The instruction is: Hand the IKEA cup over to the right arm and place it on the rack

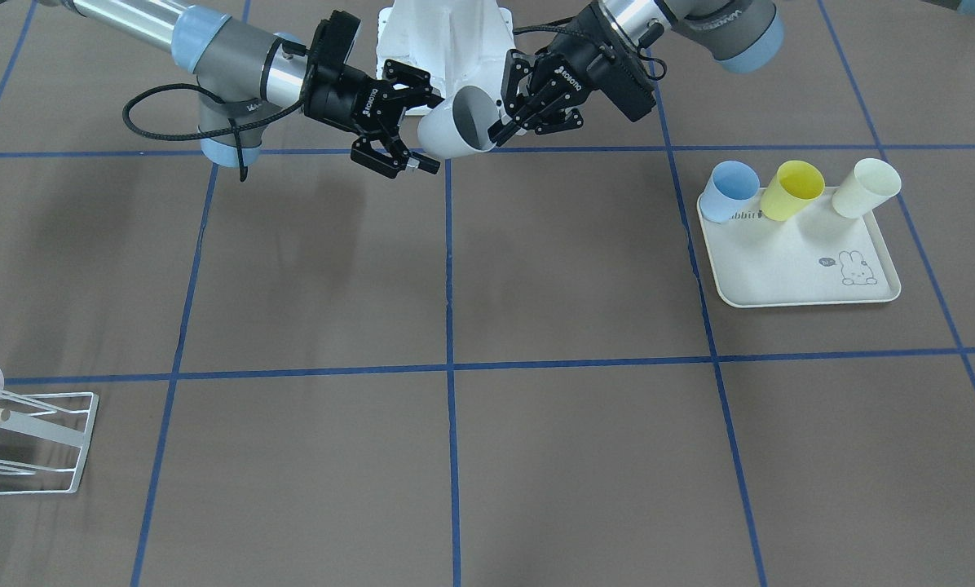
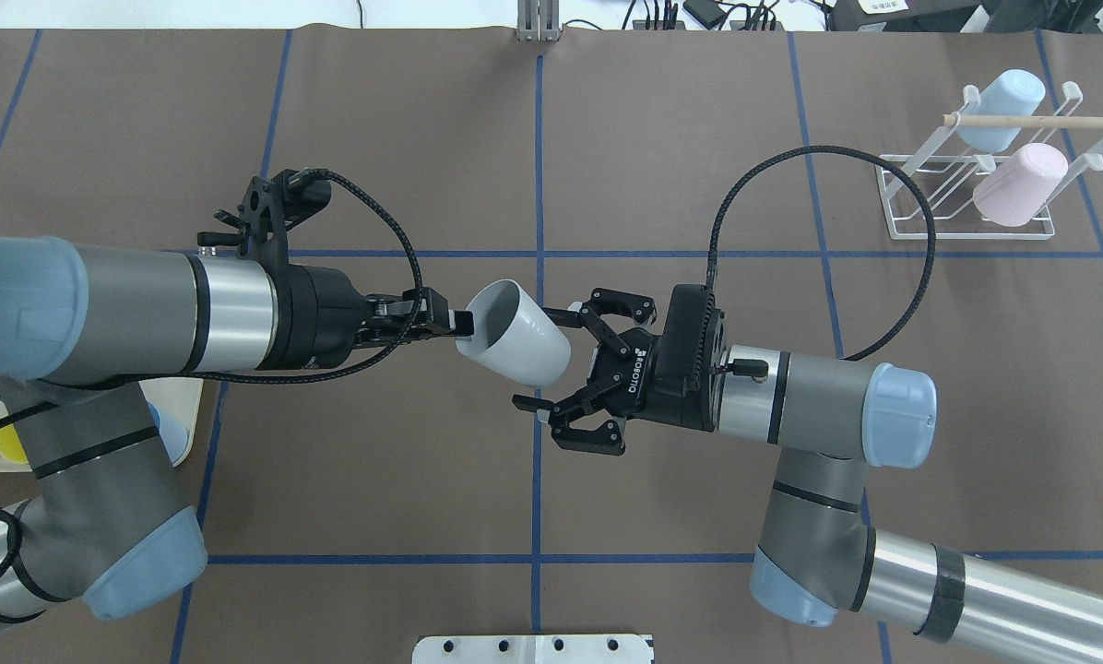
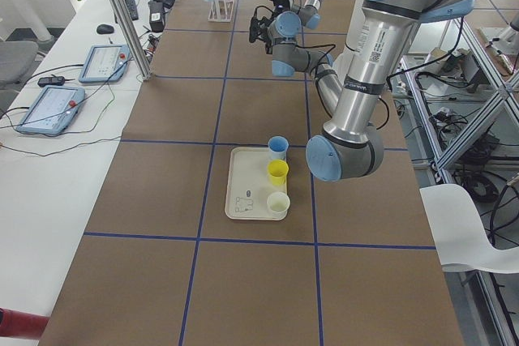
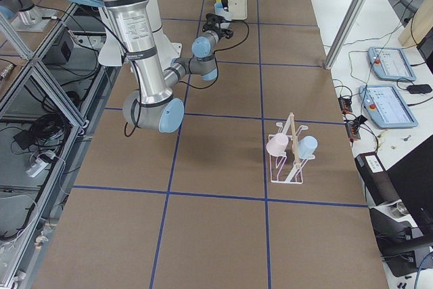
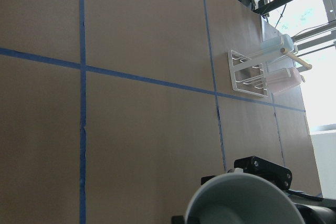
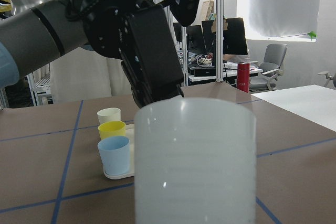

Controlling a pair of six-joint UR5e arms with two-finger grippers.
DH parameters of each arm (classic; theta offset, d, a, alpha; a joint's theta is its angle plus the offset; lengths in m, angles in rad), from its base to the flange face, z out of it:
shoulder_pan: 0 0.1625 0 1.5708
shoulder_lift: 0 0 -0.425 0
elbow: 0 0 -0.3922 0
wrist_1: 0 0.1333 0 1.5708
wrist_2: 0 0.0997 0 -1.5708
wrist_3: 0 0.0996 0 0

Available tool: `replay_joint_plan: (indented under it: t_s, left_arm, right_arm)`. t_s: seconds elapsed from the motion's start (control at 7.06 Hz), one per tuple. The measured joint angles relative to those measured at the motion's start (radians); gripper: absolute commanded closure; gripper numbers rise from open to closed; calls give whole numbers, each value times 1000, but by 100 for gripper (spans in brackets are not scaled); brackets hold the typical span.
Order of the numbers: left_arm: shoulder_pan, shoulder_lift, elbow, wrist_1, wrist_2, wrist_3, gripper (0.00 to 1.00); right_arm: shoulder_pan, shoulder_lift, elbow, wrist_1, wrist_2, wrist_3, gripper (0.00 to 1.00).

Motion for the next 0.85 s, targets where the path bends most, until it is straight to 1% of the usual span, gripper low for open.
replay_joint_plan:
  t_s: [0.14, 0.28, 0.43, 0.57, 0.85]
  left_arm:
    - [0, 1, 0, 0, 0, 0, 100]
    - [0, 1, 0, -1, 0, 0, 85]
    - [0, 2, -1, -1, -1, 0, 14]
    - [0, 2, -2, -3, -2, 2, 0]
    - [-6, 5, -12, 0, 0, 9, 0]
  right_arm:
    - [-1, 0, 4, 0, 0, 0, 25]
    - [-2, 0, 8, 0, 0, 0, 40]
    - [-2, 0, 10, 0, 0, 1, 51]
    - [-3, -2, 10, 0, 0, 1, 61]
    - [-2, -10, 11, -1, 0, 1, 75]
